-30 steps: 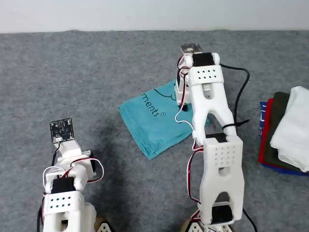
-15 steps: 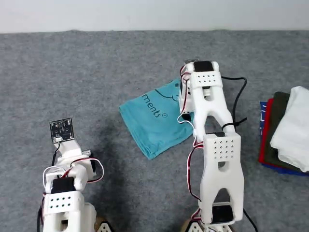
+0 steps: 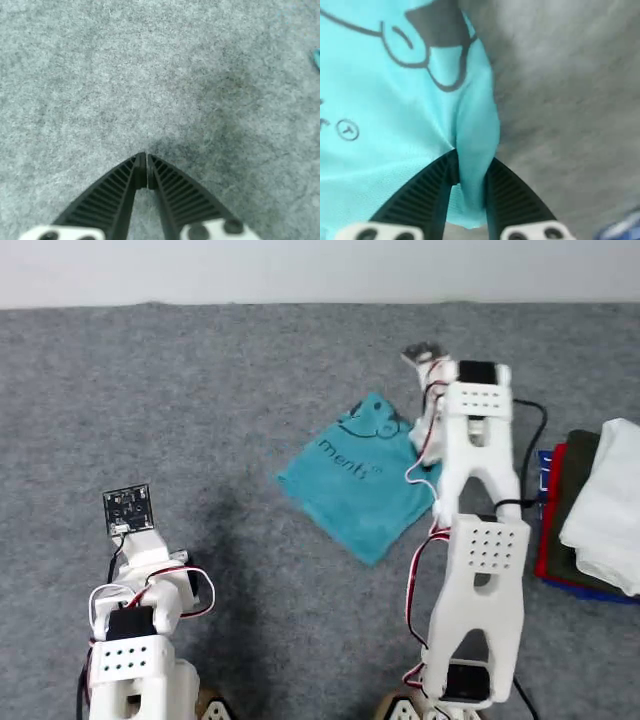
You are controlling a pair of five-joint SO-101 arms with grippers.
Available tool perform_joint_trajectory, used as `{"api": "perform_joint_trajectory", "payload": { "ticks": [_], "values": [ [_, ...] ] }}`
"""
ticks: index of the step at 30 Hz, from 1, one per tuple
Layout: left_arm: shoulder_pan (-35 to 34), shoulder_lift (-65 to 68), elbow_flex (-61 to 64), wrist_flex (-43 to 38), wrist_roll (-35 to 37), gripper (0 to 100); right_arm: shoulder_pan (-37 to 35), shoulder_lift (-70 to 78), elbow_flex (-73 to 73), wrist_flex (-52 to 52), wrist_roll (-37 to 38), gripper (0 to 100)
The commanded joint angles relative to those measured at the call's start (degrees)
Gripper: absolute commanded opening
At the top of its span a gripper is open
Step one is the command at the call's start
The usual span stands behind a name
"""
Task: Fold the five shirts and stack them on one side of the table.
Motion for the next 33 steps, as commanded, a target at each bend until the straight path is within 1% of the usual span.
{"api": "perform_joint_trajectory", "payload": {
  "ticks": [1,4,7,8,10,11,13,15,16,18,20,22,23,27,30,33],
  "values": [
    [-0.1,-0.4,-0.3,-1.2,0.4,2,1.0,-0.6,-9.1,-4.4,11.8,1.0],
    [-0.1,-0.4,-0.3,-1.2,0.4,2,-0.1,-0.5,-9.6,-9.6,16.0,1.0],
    [-0.1,-0.4,-0.3,-1.2,0.4,2,-1.3,1.5,-7.4,-13.1,16.7,2.1],
    [-0.1,-0.4,-0.3,-1.2,0.4,2,-1.5,2.2,-7.6,-13.3,16.6,4.4],
    [-0.1,-0.4,-0.3,-1.2,0.4,2,-1.7,2.7,-8.8,-12.2,15.3,12.4],
    [-0.1,-0.4,-0.3,-1.2,0.4,2,-1.7,2.3,-10.3,-11.0,12.7,16.6],
    [-0.1,-0.4,-0.3,-1.2,0.4,2,-1.7,1.4,-14.1,-8.5,3.7,24.0],
    [-0.1,-0.4,-0.3,-1.2,0.4,2,-2.0,0.8,-18.3,-5.6,-4.5,28.1],
    [-0.1,-0.4,-0.3,-1.2,0.4,2,-2.7,0.7,-20.5,-4.0,-7.4,28.6],
    [-0.1,-0.4,-0.3,-1.2,0.4,2,-4.3,0.8,-24.4,0.4,-10.3,28.4],
    [-0.1,-0.4,-0.3,-1.2,0.4,2,-6.6,0.9,-27.4,6.3,-10.5,28.0],
    [-0.1,-0.4,-0.3,-1.2,0.4,2,-9.5,1.0,-28.8,11.1,-10.6,24.4],
    [-0.1,-0.4,-0.3,-1.2,0.4,2,-10.8,1.1,-28.0,11.1,-10.7,21.0],
    [-0.1,-0.4,-0.3,-1.2,0.4,2,-15.2,0.7,-21.6,10.8,-10.5,0.7],
    [-0.1,-0.4,-0.3,-1.2,0.4,2,-18.9,1.0,-17.0,10.9,-10.7,2.4],
    [-0.1,-0.4,-0.3,-1.2,0.4,2,-22.0,1.1,-13.4,10.7,-10.8,0.9]
  ]
}}
